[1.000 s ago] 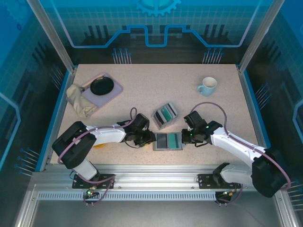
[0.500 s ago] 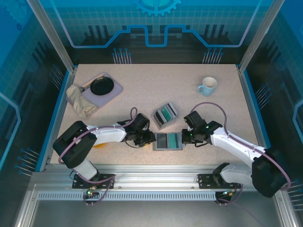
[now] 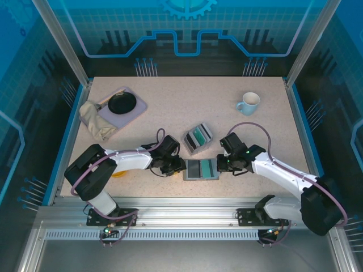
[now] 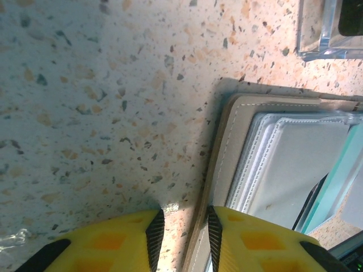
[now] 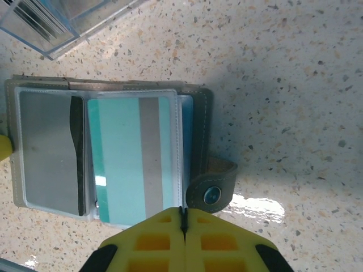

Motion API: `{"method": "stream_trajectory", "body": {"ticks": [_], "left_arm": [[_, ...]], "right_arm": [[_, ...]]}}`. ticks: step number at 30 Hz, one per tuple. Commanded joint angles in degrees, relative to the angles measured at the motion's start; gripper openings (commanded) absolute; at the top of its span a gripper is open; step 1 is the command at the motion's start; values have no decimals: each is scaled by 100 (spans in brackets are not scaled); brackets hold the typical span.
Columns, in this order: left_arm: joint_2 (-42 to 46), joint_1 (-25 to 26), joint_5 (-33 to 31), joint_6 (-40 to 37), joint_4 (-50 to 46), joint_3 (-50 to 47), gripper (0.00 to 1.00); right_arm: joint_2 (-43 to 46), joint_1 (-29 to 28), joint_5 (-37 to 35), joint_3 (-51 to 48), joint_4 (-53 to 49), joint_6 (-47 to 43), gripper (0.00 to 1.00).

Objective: Put the credit cards into the card holder

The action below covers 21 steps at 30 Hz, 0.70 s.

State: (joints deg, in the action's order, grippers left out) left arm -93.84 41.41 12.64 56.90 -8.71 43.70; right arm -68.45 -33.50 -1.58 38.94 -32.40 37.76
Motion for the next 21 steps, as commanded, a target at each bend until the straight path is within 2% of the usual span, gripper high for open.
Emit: {"method": "stream_trajectory", "body": {"ticks": [1,21], "left_arm": [[-464,148,64,-4,529,5,31],[-502,163,72,-13,554,37,31]], "right_arm": [[309,-48,-146,-18,-196,49,0],[-81,-19,21,-170,19,76,0]]}}
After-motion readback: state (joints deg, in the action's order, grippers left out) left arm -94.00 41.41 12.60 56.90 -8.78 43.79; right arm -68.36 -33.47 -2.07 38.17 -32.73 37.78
